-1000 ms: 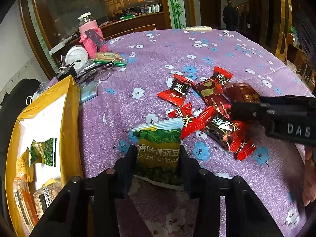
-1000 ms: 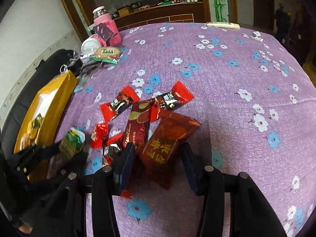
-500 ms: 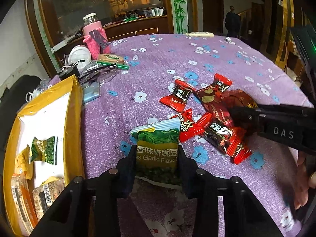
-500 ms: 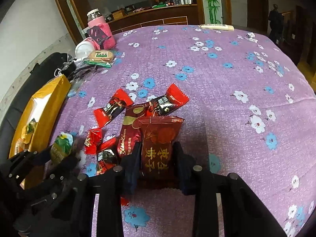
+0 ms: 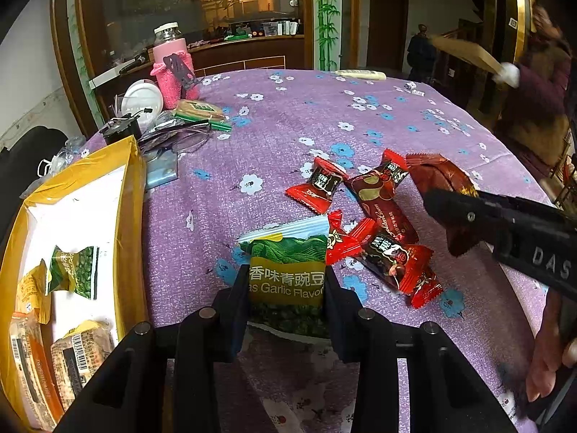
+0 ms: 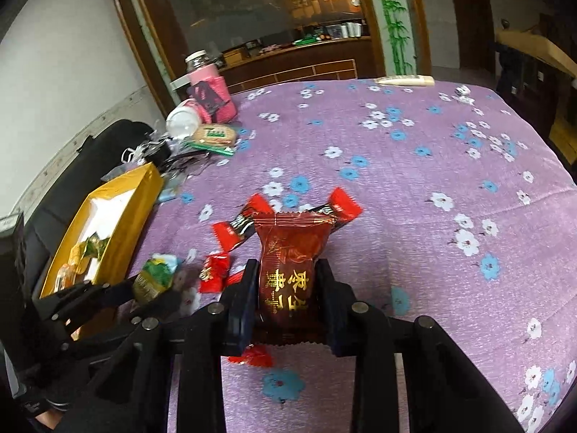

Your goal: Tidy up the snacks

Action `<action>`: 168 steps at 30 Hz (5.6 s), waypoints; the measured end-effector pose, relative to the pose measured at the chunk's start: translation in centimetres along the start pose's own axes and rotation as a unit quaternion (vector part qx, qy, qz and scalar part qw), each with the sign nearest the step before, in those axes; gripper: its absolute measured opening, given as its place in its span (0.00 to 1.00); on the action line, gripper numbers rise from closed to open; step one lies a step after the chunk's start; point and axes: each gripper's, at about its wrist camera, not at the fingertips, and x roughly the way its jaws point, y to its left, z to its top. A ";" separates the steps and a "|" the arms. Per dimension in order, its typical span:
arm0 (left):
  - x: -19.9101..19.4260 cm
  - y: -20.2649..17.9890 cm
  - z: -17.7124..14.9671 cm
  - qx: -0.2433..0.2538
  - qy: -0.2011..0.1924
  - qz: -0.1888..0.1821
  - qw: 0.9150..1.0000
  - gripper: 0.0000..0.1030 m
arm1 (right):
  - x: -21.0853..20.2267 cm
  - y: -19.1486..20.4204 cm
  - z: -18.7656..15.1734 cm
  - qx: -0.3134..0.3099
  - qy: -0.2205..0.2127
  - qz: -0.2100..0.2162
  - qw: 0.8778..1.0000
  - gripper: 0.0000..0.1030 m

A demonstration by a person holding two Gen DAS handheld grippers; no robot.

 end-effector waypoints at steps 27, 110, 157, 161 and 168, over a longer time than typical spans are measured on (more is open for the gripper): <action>-0.4 0.0 -0.1 -0.003 -0.004 -0.006 1.000 0.38 | -1.3 1.2 0.0 -0.013 -0.023 0.017 1.000 0.29; -1.8 1.1 0.7 -0.035 -0.031 -0.017 0.999 0.38 | -2.2 0.9 0.3 0.005 -0.044 0.034 0.998 0.29; -5.6 21.5 -4.5 -0.215 -0.052 0.085 0.971 0.38 | -1.7 22.1 -5.0 -0.158 0.017 0.151 0.976 0.29; -5.6 21.5 -4.6 -0.216 -0.054 0.087 0.971 0.38 | -1.2 22.7 -5.3 -0.162 0.026 0.155 0.974 0.29; -5.4 21.6 -4.6 -0.221 -0.051 0.088 0.970 0.38 | 0.2 23.8 -5.7 -0.173 0.041 0.162 0.971 0.29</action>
